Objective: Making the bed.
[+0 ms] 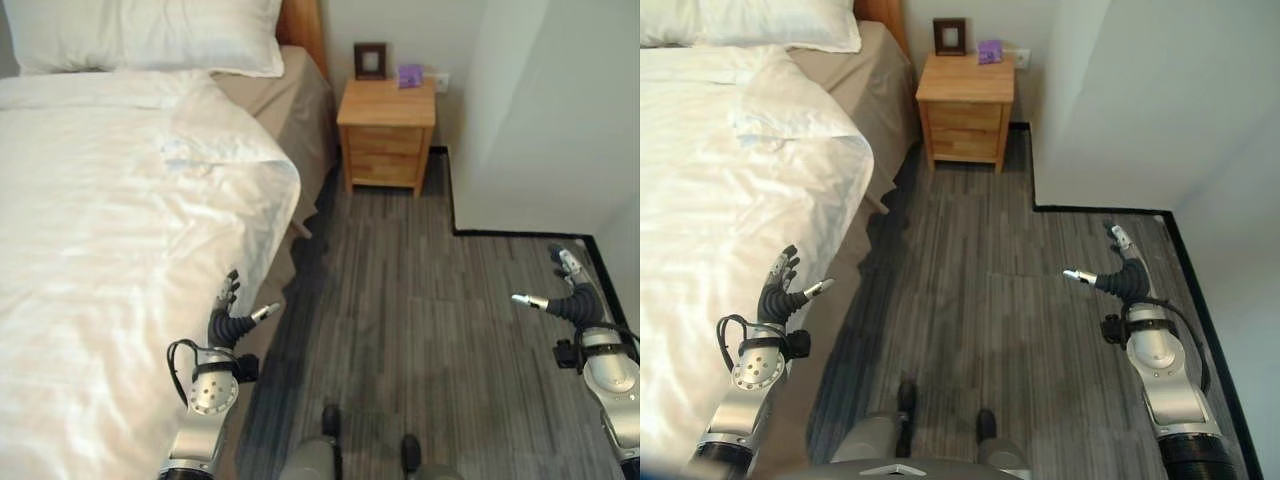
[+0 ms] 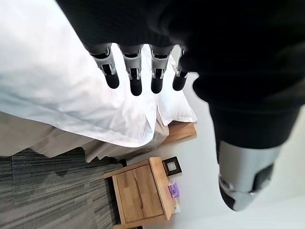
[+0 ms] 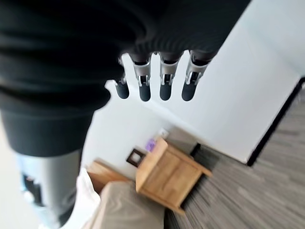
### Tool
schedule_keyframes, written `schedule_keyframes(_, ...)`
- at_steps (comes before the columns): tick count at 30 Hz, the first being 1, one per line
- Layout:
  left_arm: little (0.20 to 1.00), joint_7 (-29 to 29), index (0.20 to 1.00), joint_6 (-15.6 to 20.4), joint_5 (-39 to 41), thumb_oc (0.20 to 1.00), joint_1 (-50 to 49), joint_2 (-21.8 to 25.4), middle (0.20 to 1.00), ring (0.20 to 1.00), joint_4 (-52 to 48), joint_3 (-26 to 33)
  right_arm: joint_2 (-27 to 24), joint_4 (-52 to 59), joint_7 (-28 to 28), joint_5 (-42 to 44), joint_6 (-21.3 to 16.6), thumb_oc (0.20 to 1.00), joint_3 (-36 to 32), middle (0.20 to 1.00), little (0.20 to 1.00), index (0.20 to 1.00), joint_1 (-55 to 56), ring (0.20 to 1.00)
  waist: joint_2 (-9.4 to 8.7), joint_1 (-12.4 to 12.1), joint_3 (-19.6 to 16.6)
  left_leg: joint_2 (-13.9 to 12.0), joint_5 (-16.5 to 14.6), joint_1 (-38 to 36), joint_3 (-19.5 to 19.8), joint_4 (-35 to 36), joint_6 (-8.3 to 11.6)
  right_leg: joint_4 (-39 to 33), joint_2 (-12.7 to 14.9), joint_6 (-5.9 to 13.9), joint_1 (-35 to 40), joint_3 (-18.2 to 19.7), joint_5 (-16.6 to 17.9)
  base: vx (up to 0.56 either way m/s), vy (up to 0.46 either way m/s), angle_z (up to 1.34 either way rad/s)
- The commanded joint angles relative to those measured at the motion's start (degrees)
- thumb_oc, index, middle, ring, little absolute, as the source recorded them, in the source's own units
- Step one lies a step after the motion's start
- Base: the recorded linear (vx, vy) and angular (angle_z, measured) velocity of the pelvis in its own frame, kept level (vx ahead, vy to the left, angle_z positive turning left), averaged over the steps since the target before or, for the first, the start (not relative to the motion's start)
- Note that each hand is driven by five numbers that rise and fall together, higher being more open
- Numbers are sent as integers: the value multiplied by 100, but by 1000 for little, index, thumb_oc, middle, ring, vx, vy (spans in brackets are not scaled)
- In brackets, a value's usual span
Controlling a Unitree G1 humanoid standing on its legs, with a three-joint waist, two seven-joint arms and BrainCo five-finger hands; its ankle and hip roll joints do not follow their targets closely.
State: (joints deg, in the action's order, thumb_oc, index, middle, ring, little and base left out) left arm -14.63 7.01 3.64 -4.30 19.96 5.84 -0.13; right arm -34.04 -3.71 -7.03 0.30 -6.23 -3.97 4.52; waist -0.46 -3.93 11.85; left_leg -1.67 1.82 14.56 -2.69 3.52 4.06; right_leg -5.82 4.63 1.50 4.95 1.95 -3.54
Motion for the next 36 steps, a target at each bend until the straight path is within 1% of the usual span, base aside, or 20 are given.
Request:
schedule_keyframes(1,1000,-93,1000,280,-188,1000,-101,285,1000,1000,-670,180,-67,275,-231,-268,-230,1000,-110,1000,1000,1000,-263,1000,-351,-342,-179,142,457,429,-35,115,-30,82,-3,357,1263,486,-975,567,139,-88)
schedule_keyframes(2,1000,-165,1000,292,-176,1000,-103,287,1000,1000,-747,194,9,318,-238,-363,-236,1000,-77,1000,1000,1000,-175,1000,-325,-363,-236,132,761,369,38,81,-97,282,4,366,1393,549,-1049,497,131,-91)
schedule_keyframes(4,1000,-235,1000,308,-173,1000,-161,300,1000,1000,-872,209,247,436,-212,-382,-252,1000,-40,1000,1000,1000,20,1000,-424,-394,-278,230,804,81,85,-13,-271,1187,80,558,1221,474,-845,599,157,-44)
schedule_keyframes(7,1000,-374,1000,287,-65,1000,87,414,1000,1000,-754,136,446,348,-183,-500,-227,1000,266,1000,1000,1000,-134,1000,-451,-204,-196,298,323,-760,131,111,-438,3280,86,1087,230,473,731,491,130,-7)
schedule_keyframes(8,1000,-360,1000,291,-47,1000,86,455,1000,1000,-765,132,493,395,-168,-532,-236,1000,299,1000,1000,1000,-174,1000,-352,-135,-147,171,267,-978,139,147,-464,3718,117,1109,-118,311,967,540,135,3)
schedule_keyframes(9,1000,-351,1000,309,-27,1000,89,483,1000,1000,-785,117,520,473,-144,-552,-244,1000,322,1000,1000,1000,-185,1000,-244,-46,-110,80,120,-1174,199,148,-491,4090,152,989,-516,121,850,720,139,21)
schedule_keyframes(10,1000,-361,1000,324,-4,1000,171,528,1000,1000,-768,61,529,525,-165,-507,-266,1000,326,1000,1000,1000,-251,1000,-183,131,-8,46,-149,-1546,265,148,-511,3977,108,784,-1056,-242,337,778,76,41)
schedule_keyframes(13,1000,-260,1000,318,7,1000,193,550,1000,1000,-790,50,526,566,-110,-408,-257,1000,315,1000,1000,1000,-310,1000,-218,348,30,26,-454,-1906,394,148,-418,2680,-58,672,-1520,-575,-23,626,-67,48)
schedule_keyframes(16,1000,-228,1000,314,77,1000,185,511,1000,1000,-746,158,557,447,-125,-370,-222,1000,317,1000,1000,1000,-304,1000,-298,575,32,24,-944,-2448,689,148,-284,697,-58,695,-1794,-647,315,594,-135,42)
schedule_keyframes(17,1000,-224,1000,315,81,1000,180,509,1000,1000,-744,164,553,442,-125,-369,-221,1000,325,1000,1000,1000,-309,1000,-251,595,41,-28,-988,-2484,703,148,-280,537,-107,697,-1675,-687,375,594,-146,37)
schedule_keyframes(18,1000,-281,1000,312,44,1000,199,463,1000,1000,-632,241,614,402,-145,-395,-216,1000,335,1000,1000,1000,-319,1000,-238,648,73,-153,-1197,-2774,699,148,-171,97,57,875,-2189,-879,590,374,-88,20)
schedule_keyframes(20,1000,-304,1000,340,25,1000,232,461,1000,1000,-559,241,605,404,-130,-409,-209,1000,345,1000,1000,1000,-276,1000,-179,681,37,-254,-1353,-2929,698,148,-104,106,19,877,-2312,-889,567,596,-174,19)
schedule_keyframes(21,1000,-250,1000,390,8,1000,205,388,1000,1000,-516,212,624,437,-60,-457,-207,1000,330,1000,1000,1000,-84,1000,-238,754,-50,-319,-1565,-3187,901,148,-57,153,-6,830,-2236,-571,712,795,-303,31)
schedule_keyframes(24,1000,-240,1000,383,-27,1000,101,291,1000,1000,-447,88,621,279,-22,-407,-205,1000,324,1000,1000,1000,113,1000,-205,928,-222,-688,-1187,-3370,1134,-186,136,375,-143,637,-2024,-252,1021,538,-300,84)
schedule_keyframes(25,1000,-240,1000,382,-27,1000,92,289,1000,1000,-449,87,618,277,-22,-407,-206,1000,327,1000,1000,1000,118,1000,-148,929,-237,-742,-1255,-3378,1122,-216,129,368,-191,642,-2000,-276,970,433,-316,87)
schedule_keyframes(27,1000,-137,1000,369,116,1000,-18,152,1000,1000,-413,47,500,115,44,-305,-240,1000,461,1000,1000,1000,34,1000,-98,874,-217,-754,89,-2559,1083,-2227,339,245,-251,342,-1340,-354,863,446,-355,37)
schedule_keyframes(29,1000,-144,1000,430,269,1000,-88,110,1000,1000,-457,98,431,172,31,-196,-269,1000,485,1000,1000,1000,-11,1000,-267,764,-73,-668,498,-1950,866,-3410,203,151,-204,133,-881,-353,697,401,-392,-5)
schedule_keyframes(31,1000,-160,1000,444,401,1000,-92,83,1000,1000,-484,84,370,150,18,-154,-204,1000,513,1000,1000,1000,-105,1000,-405,488,128,-597,59,-1300,499,-4158,93,95,-125,67,-478,-207,521,335,-251,-45)
schedule_keyframes(35,1000,-150,1000,428,505,1000,-106,29,1000,1000,-509,88,341,98,0,-169,-122,1000,560,1000,1000,1000,-258,1000,-422,229,210,-329,-225,-743,200,-3871,68,82,-54,86,-197,-71,320,352,-55,-40)
schedule_keyframes(36,1000,-51,1000,438,591,1000,-221,-64,1000,1000,-537,14,426,65,-63,-186,-118,1000,571,1000,1000,1000,-283,1000,-262,125,143,-160,-300,-357,-509,-2259,-100,82,-157,131,140,-56,-8,451,-4,-37)
